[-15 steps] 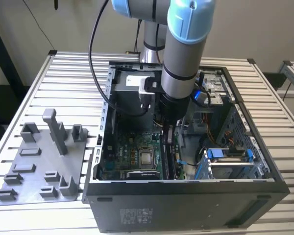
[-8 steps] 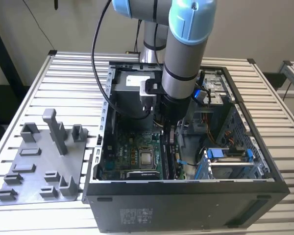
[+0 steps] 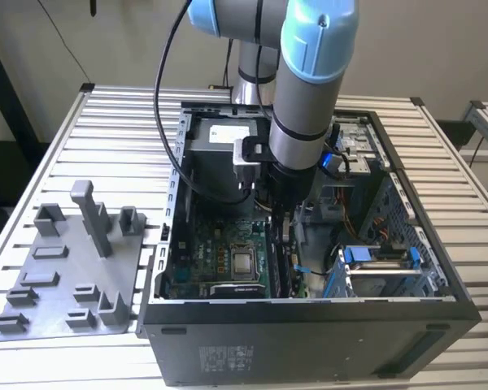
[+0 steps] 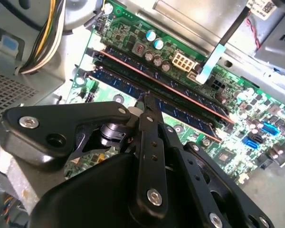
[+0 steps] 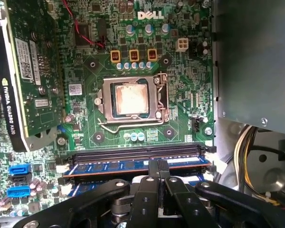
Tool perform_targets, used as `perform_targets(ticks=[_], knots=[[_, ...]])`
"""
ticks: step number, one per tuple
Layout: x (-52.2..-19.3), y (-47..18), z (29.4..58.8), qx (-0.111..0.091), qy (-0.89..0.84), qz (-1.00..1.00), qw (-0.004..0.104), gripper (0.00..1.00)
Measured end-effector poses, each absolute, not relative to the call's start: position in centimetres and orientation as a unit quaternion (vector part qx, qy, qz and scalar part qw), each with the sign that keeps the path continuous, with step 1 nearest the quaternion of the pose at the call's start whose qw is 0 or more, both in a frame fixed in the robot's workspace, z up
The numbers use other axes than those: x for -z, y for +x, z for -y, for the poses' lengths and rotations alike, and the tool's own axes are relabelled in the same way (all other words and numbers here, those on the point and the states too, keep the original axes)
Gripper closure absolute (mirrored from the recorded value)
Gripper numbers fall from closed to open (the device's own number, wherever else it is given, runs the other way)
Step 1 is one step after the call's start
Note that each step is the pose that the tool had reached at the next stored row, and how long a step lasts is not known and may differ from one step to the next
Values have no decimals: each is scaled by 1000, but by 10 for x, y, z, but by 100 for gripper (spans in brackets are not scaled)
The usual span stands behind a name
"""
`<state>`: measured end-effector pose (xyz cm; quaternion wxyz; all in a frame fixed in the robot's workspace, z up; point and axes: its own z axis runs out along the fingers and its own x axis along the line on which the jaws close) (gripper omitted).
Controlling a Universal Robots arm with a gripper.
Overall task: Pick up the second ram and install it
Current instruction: 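Press down the second ram until it locks into place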
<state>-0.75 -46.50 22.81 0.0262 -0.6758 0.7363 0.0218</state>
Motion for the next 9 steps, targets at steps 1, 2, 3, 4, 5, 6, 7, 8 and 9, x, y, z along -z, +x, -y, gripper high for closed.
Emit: perform_targets(ticks=[1, 2, 3, 4, 5, 6, 7, 8, 9], knots=[[-226, -8, 465, -22, -676, -736, 26, 89], [-225, -8, 465, -22, -676, -736, 26, 89], [-223, -8, 465, -22, -676, -736, 26, 89], [-221, -8, 465, -22, -676, -736, 26, 89], [-220, -8, 465, -21, -676, -736, 26, 89], [-218, -8, 465, -21, -676, -736, 25, 89], [-218, -8, 465, -21, -676, -736, 25, 89], [-219, -8, 465, -21, -676, -736, 25, 89], [-222, -7, 465, -22, -676, -736, 27, 89]])
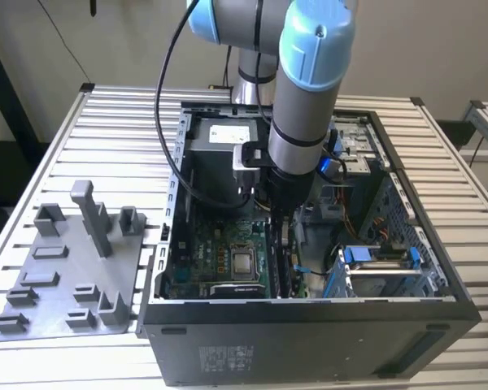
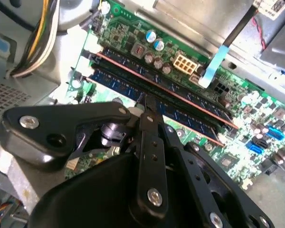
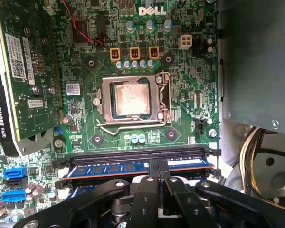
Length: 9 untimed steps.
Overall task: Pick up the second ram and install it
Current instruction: 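Press down the second ram until it locks into place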
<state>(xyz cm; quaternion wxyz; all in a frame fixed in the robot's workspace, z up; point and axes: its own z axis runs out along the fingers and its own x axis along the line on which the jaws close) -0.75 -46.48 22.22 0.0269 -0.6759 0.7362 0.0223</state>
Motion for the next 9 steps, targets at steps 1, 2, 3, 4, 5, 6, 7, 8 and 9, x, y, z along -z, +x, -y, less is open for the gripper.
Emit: perform_targets(ticks=[1, 2, 3, 4, 5, 6, 7, 8, 9], knots=[[-227, -7, 465, -22, -676, -736, 27, 89], [-231, -8, 465, -22, -676, -736, 26, 89], [-236, -8, 465, -22, -676, -736, 26, 89], [-241, -8, 465, -22, -676, -736, 26, 89], [-245, -8, 465, -22, -676, -736, 26, 89], [-250, -8, 465, -22, -676, -736, 26, 89], [-254, -8, 465, -22, -676, -736, 26, 89], [-259, -8, 465, -22, -676, -736, 26, 89], [-262, -8, 465, -22, -676, -736, 26, 89]])
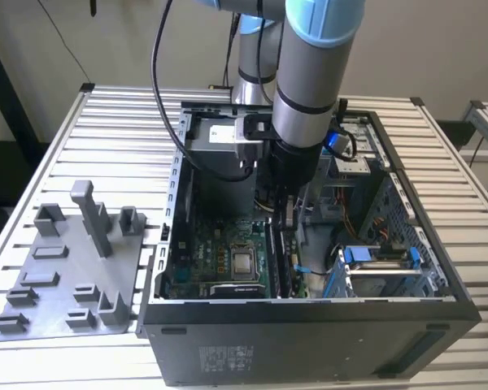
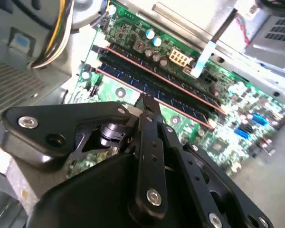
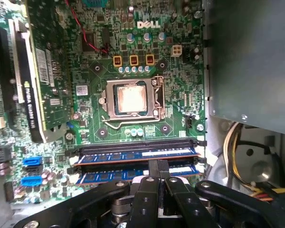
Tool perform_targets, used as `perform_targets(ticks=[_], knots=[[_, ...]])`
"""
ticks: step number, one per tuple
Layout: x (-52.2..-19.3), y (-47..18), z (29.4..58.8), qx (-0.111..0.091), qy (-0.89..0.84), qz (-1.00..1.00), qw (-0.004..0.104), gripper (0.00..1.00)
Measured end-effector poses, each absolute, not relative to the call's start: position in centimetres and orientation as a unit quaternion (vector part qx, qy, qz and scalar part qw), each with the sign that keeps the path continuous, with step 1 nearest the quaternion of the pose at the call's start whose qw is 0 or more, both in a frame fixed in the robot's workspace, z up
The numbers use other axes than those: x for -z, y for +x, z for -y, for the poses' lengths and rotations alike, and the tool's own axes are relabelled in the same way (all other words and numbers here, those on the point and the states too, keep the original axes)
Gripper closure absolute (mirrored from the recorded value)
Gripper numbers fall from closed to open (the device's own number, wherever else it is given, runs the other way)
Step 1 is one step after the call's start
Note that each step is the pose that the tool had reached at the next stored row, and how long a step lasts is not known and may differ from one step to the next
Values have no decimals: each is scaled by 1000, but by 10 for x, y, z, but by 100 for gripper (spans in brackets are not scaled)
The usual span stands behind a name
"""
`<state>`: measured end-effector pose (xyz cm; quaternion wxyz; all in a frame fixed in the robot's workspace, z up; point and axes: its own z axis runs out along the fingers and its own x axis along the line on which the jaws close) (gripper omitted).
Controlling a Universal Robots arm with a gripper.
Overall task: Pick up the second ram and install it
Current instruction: 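Press down the second ram until it locks into place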
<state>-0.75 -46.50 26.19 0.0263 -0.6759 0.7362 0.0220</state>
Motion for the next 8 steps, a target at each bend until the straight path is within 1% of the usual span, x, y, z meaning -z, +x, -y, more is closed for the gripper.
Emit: perform_targets(ticks=[8], knots=[[-263, -8, 465, -22, -676, -736, 26, 89]])
